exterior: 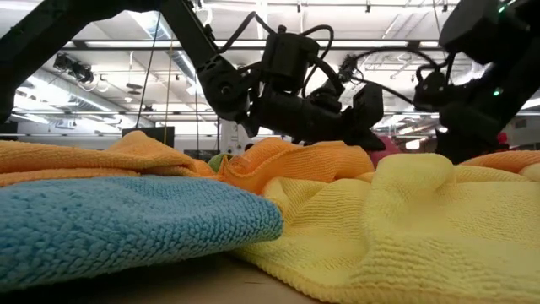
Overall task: Fold microfiber towels
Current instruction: Fold the pink microfiber cloth
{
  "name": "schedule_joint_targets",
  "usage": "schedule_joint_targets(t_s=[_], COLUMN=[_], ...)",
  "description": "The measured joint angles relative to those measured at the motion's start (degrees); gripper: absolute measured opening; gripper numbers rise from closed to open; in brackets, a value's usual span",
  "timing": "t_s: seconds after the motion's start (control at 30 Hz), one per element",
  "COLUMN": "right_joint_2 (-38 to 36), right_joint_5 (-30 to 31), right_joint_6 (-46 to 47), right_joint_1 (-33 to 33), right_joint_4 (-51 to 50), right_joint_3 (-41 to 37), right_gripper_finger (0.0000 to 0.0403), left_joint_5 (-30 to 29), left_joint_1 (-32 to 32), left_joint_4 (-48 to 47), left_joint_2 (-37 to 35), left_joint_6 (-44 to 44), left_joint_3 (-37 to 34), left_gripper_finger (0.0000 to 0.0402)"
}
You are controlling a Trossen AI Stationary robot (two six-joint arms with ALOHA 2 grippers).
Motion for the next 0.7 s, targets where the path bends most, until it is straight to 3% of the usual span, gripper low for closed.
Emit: schedule_joint_targets(t_s=[0.37, 0.57, 0.7], right_joint_2=[2.83, -1.32, -3.46], right_joint_5=[-3.10, -5.62, -8.49], right_joint_6=[-7.60, -10.27, -13.60], right_joint_1=[-5.79, -5.76, -5.46], right_joint_4=[2.55, 2.53, 7.95], right_joint_3=[-1.18, 0.59, 1.14], right_gripper_finger=[0.0044, 0.0044, 0.0044], left_joint_5=[-0.12, -0.12, -0.10], left_joint_1=[0.02, 0.01, 0.12], left_joint_4=[-3.70, -6.88, -6.99], left_joint_2=[-0.09, -0.13, -0.13], left_joint_6=[4.42, 4.51, 4.64], left_joint_3=[0.00, 0.00, 0.00], left_gripper_finger=[0.0041, 0.0048, 0.0040])
